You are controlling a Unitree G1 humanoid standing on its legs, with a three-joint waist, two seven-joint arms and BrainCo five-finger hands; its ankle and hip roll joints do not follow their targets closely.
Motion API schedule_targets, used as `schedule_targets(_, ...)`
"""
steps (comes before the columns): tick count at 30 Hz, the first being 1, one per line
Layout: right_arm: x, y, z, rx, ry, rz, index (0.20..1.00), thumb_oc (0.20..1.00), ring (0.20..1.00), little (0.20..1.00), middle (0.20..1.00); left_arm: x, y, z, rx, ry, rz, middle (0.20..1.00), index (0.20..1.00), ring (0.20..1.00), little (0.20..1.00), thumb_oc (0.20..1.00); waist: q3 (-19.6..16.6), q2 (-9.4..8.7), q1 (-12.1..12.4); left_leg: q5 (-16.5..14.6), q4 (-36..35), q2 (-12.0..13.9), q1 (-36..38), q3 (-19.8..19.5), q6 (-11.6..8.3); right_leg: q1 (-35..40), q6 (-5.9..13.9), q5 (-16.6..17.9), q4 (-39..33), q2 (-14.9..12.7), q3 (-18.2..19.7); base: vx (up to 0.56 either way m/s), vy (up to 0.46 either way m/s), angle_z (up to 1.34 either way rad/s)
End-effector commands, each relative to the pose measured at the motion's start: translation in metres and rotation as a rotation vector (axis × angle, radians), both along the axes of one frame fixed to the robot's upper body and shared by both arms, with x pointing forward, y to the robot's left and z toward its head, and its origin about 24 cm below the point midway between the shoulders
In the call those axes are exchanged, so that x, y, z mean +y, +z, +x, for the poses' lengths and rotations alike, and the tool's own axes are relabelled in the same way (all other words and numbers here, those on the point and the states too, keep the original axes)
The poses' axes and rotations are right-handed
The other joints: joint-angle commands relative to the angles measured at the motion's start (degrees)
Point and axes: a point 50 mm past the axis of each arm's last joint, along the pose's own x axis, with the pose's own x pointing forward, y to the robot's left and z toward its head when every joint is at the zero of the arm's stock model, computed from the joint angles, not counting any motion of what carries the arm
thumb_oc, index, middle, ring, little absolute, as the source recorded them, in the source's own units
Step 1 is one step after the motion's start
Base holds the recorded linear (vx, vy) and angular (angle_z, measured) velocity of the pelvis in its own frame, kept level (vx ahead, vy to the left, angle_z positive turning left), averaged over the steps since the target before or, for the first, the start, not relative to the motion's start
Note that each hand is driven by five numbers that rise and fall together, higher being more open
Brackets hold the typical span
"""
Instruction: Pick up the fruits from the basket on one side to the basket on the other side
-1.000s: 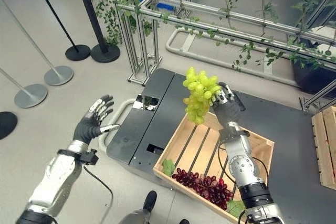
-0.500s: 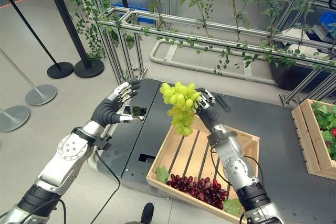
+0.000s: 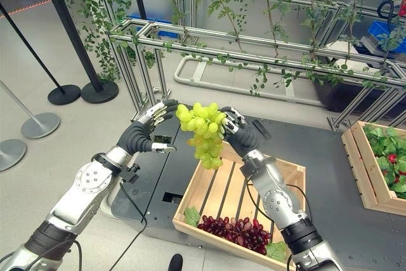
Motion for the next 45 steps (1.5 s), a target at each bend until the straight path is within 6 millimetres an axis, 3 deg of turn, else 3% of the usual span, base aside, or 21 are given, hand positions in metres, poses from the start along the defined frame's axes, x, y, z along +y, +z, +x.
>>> schedule_targets(1,0.018,0.058,-0.008,-0.269,0.087,0.08,0.2,0.2,0.2,0.2,0.2,-0.006,0.016,0.003,-0.076,-0.044,0.018,1.0,1.0,1.0,1.0,1.0,-4.9,-1.01,-1.2,-10.5,3.6,0.4,3.0,-0.2,0.41,-2.2,6.6,0.5,2.0,-4.9,-0.6,0.02,0.006,-0.05)
schedule_targets(13,0.022,0.088,-0.008,-0.386,0.108,0.086,0.2,0.2,0.2,0.2,0.2,-0.007,0.011,0.001,-0.03,-0.088,0.017,1.0,1.0,1.0,1.0,1.0,-5.7,-0.94,-1.4,-11.0,3.6,0.7,4.2,1.1,0.63,-1.5,6.63,0.8,1.3,-4.6,0.9,0.01,0.004,-0.08)
schedule_targets(20,0.029,0.083,-0.006,-0.359,0.146,0.057,0.2,0.2,0.2,0.2,0.2,-0.02,0.014,0.001,0.103,-0.296,0.05,1.0,1.0,1.0,1.0,1.0,-6.0,-0.79,-2.4,-11.1,3.6,0.9,4.6,1.3,0.37,-1.3,6.59,0.8,1.4,-4.4,1.1,0.0,-0.002,-0.05)
schedule_targets(31,0.045,0.078,-0.008,-0.33,0.229,0.075,0.2,0.2,0.2,0.2,0.2,-0.054,-0.008,-0.001,0.411,-0.581,0.116,1.0,1.0,1.0,1.0,1.0,-5.8,-0.39,-3.5,-10.8,3.3,0.9,4.6,1.0,0.17,-1.6,6.72,1.0,1.4,-4.2,1.0,0.0,0.0,0.0)
schedule_targets(40,0.06,0.074,-0.017,-0.318,0.281,0.14,0.2,0.2,0.2,0.2,0.2,-0.076,-0.02,0.001,0.434,-0.582,-0.006,1.0,1.0,1.0,1.0,1.0,-5.4,-0.57,-3.8,-10.9,3.5,1.0,4.3,0.7,0.35,-2.1,6.6,0.6,2.2,-4.2,0.7,0.0,0.0,0.0)
schedule_targets(45,0.068,0.069,-0.022,-0.304,0.318,0.144,0.2,0.2,0.2,0.2,0.2,-0.088,-0.036,-0.004,0.518,-0.571,-0.175,1.0,1.0,1.0,1.0,1.0,-5.3,-0.83,-3.8,-11.0,3.6,1.0,4.1,0.5,0.49,-2.2,6.45,0.5,2.2,-4.3,0.7,0.0,0.0,0.0)
